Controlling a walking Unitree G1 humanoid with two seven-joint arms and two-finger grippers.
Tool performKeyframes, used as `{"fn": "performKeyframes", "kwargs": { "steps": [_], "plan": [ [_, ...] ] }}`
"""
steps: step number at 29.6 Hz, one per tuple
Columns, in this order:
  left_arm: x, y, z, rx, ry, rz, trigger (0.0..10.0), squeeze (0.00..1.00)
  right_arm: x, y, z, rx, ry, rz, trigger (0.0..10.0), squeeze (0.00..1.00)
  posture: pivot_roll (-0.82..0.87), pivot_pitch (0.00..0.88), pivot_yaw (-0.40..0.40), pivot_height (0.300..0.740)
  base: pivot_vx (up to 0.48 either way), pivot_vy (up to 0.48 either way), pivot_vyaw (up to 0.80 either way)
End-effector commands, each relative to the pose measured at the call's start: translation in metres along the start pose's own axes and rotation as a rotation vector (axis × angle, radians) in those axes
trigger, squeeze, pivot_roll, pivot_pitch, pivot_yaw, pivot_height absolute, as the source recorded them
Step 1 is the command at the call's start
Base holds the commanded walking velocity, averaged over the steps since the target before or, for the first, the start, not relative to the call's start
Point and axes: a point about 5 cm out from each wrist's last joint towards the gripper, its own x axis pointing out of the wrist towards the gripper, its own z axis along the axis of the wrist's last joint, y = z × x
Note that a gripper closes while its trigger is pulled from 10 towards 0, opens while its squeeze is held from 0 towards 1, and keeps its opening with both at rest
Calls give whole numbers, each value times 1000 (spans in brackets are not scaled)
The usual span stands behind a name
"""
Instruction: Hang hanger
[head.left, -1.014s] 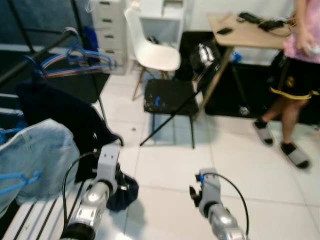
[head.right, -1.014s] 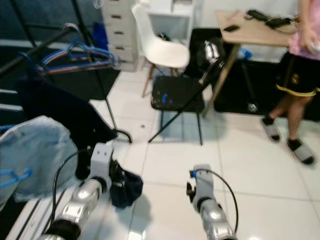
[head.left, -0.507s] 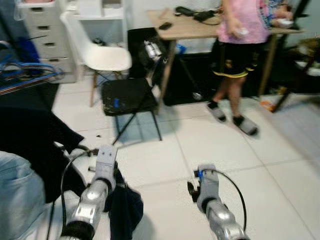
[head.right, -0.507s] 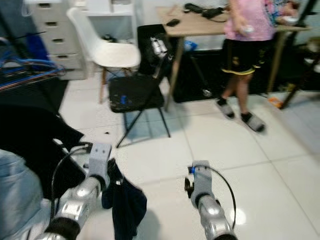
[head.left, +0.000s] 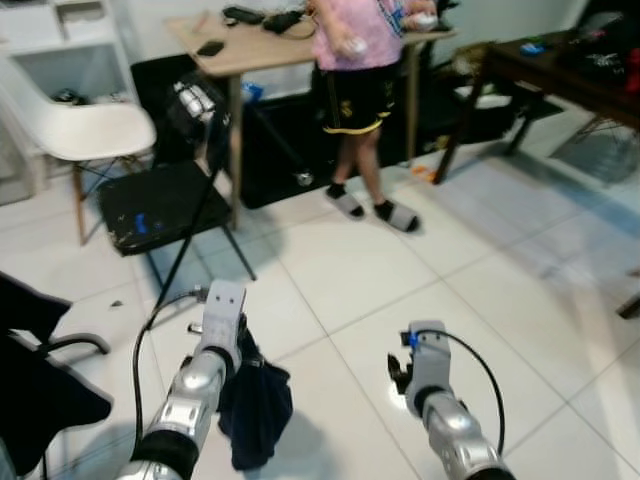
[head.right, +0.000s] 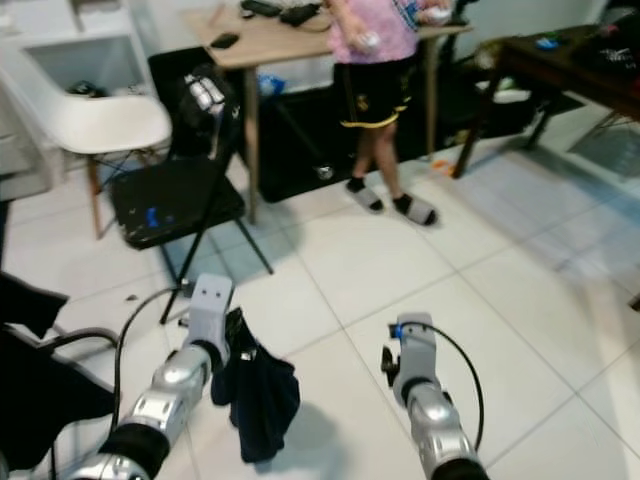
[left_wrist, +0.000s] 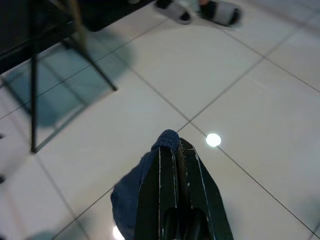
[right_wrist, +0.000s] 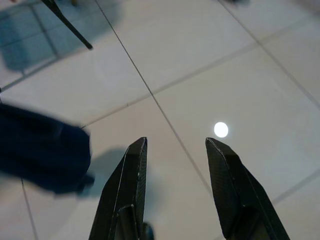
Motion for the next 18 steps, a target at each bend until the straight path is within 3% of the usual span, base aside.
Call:
{"fn": "performKeyframes", "kwargs": {
  "steps": [1,18],
  "plan": [
    [-3,-2,-5,5,8,-7,10000,0,-2,-1,-5,5,15,-3,10000,0,-33,147,-2,740,0,0,-800],
    [-2,0,-4,-16,11,10,10000,0,2,-1,1,17,6,-7,10000,0,-26,144,-8,740,0,0,-800]
  ]
}}
